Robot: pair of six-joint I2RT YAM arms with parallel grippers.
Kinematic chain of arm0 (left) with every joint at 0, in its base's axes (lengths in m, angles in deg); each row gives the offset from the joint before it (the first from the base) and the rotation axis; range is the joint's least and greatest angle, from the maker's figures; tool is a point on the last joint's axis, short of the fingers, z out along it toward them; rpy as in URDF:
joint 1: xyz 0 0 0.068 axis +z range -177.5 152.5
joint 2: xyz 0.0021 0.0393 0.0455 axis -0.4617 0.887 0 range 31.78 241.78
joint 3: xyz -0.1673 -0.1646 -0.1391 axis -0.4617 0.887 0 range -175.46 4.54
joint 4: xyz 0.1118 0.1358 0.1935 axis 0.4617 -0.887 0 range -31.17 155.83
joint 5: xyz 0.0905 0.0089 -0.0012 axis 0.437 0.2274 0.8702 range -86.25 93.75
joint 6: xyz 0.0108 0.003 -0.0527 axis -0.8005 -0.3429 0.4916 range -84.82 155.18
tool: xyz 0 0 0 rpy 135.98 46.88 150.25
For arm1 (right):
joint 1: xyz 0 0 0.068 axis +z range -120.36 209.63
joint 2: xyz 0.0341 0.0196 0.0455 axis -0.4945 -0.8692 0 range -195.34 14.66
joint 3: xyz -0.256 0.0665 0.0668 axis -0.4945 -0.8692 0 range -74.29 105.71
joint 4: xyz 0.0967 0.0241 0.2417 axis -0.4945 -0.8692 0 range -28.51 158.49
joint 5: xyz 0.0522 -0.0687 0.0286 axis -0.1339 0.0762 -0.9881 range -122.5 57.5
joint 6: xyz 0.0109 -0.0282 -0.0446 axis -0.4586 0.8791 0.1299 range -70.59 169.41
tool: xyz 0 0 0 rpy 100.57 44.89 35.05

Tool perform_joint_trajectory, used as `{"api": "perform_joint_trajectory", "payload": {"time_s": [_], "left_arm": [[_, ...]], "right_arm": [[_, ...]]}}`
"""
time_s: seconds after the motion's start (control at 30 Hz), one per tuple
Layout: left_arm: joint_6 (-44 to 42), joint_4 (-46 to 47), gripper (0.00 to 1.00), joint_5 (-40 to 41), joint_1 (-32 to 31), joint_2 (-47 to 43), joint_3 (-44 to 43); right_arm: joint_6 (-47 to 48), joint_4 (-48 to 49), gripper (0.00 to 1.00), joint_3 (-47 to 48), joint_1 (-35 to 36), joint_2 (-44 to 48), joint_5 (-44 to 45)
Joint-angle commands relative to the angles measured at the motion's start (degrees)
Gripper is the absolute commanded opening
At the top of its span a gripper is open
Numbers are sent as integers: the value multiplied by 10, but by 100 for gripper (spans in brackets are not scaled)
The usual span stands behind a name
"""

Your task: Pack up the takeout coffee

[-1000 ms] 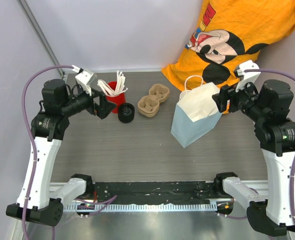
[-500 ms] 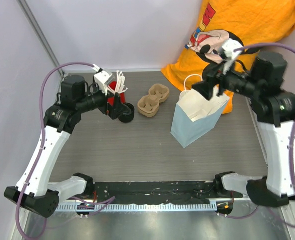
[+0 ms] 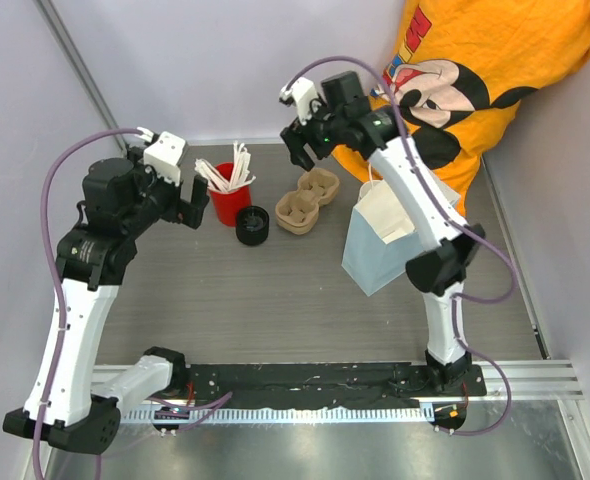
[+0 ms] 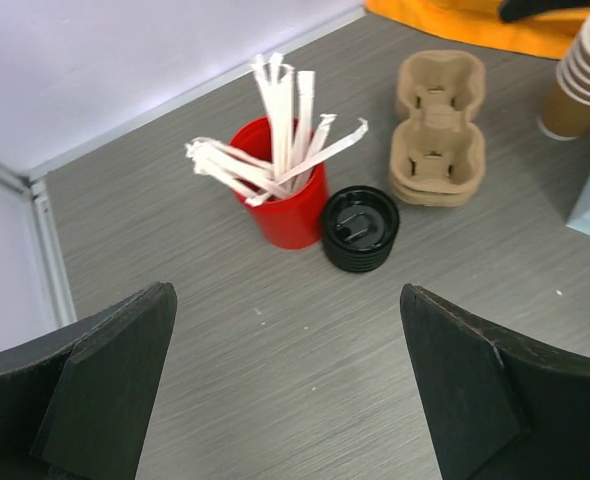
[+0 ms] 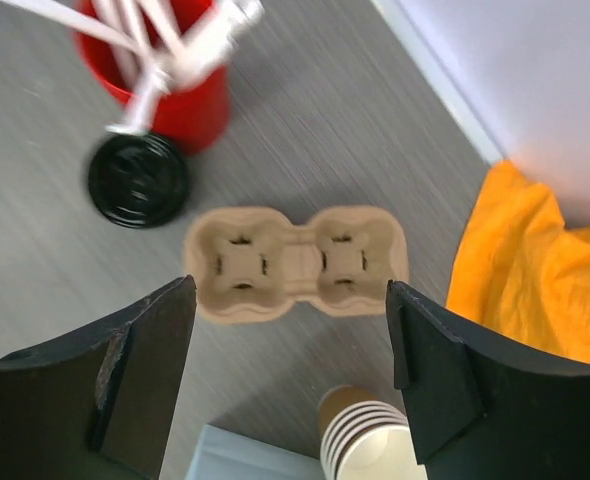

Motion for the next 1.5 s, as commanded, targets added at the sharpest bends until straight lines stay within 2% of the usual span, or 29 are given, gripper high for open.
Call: {"api": "perform_joint_trajectory", "payload": {"time_s": [0.0,0.13,0.23,0.4,0.57,0.67,0.77,1.13,1.27,1.33,1.47], "left_arm": [[-4,-5,100,45,11,-12,27],[-4,7,100,50,12,-6,52],[-2,12,100,43,13,0,60],[0,10,100,24,12,4,60],[5,8,100,14,12,3,62],[6,8,100,9,12,1,64],[7,8,100,10,12,0,63],[14,10,100,-9,12,-4,67],[19,12,100,-20,12,-6,68],[23,14,100,-31,12,-6,68],[19,22,100,-136,8,11,52]], "right_arm": [[34,-32,81,51,20,-67,113],[24,-36,81,17,29,-90,119],[27,-29,81,-17,47,-90,170],[12,-40,80,-22,49,-114,210],[-13,-39,77,-31,55,-121,193],[-10,3,77,-89,71,-94,234],[-1,54,77,-153,109,-76,326],[-26,152,78,-311,124,24,415],[-17,167,78,-372,123,81,420],[-6,167,78,-395,122,125,384],[6,176,81,-407,122,216,271]]}}
